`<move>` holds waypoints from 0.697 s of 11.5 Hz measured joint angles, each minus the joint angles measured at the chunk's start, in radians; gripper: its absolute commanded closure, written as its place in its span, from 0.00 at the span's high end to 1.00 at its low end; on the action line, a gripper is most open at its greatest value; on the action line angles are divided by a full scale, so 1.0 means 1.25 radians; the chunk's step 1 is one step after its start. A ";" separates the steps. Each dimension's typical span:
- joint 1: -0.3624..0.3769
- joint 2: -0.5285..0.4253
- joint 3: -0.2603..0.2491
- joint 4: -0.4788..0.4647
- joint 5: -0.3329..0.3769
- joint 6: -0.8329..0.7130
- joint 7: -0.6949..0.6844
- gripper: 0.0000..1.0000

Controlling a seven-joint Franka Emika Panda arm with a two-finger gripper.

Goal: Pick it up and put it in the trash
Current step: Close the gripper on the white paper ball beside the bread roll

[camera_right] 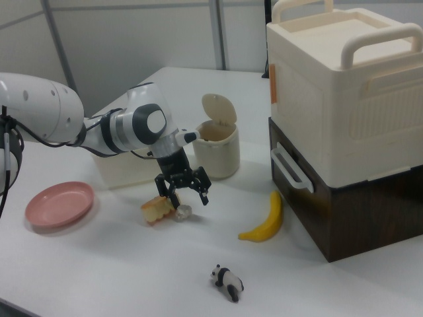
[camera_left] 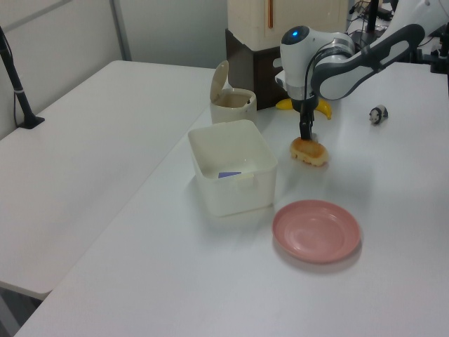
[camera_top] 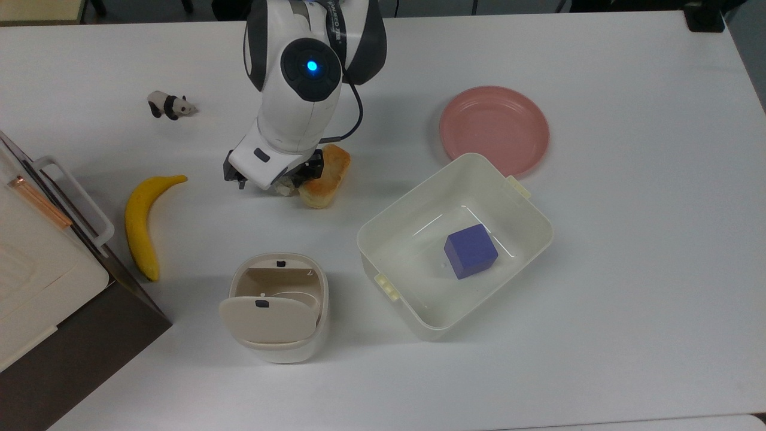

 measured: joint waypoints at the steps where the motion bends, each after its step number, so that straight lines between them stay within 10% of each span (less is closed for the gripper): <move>1: 0.003 -0.002 0.005 0.001 0.000 0.000 0.006 1.00; 8: 0.009 -0.004 0.014 -0.002 0.000 -0.008 0.019 1.00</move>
